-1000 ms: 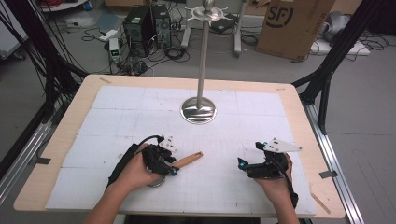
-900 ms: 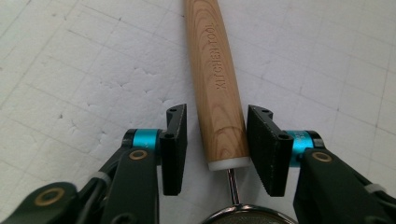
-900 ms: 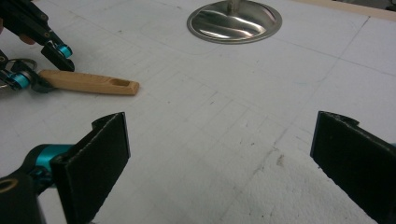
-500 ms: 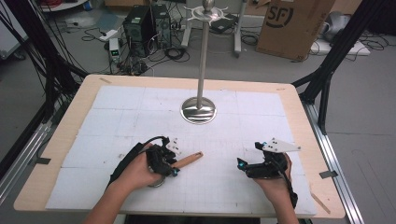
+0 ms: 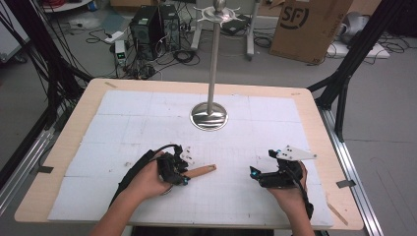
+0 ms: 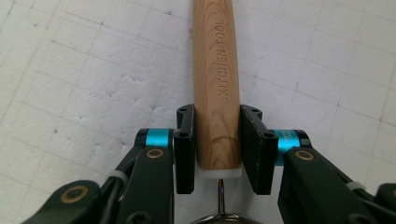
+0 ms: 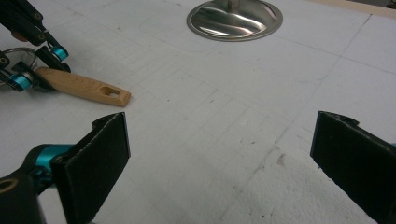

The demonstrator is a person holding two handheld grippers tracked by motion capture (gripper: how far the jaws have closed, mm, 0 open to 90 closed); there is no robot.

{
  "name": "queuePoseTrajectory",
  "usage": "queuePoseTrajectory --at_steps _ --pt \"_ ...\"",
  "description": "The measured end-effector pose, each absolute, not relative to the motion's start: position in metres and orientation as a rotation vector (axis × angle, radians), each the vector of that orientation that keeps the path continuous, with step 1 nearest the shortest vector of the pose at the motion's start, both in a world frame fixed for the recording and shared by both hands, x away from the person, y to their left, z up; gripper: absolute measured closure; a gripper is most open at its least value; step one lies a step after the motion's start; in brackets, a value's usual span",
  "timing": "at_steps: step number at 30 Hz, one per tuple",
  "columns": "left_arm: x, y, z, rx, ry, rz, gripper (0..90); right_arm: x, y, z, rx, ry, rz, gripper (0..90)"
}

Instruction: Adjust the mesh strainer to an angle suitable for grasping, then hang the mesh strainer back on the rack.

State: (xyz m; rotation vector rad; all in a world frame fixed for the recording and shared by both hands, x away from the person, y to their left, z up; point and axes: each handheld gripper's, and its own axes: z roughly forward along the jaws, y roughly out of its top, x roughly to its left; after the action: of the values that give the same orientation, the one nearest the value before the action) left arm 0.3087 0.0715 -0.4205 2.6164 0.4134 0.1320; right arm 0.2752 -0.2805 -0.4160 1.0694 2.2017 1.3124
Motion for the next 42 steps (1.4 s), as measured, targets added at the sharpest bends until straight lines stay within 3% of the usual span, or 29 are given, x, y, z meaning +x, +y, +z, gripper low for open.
queuePoseTrajectory --at_steps 9,42 --pt "0.307 0.078 -0.412 2.559 0.388 0.156 68.8 0.275 -0.283 -0.416 1.075 2.190 1.319 3.5" --pt "0.319 0.123 -0.375 2.091 0.442 -0.020 68.7 0.275 -0.286 -0.416 1.096 2.183 1.322 3.5"
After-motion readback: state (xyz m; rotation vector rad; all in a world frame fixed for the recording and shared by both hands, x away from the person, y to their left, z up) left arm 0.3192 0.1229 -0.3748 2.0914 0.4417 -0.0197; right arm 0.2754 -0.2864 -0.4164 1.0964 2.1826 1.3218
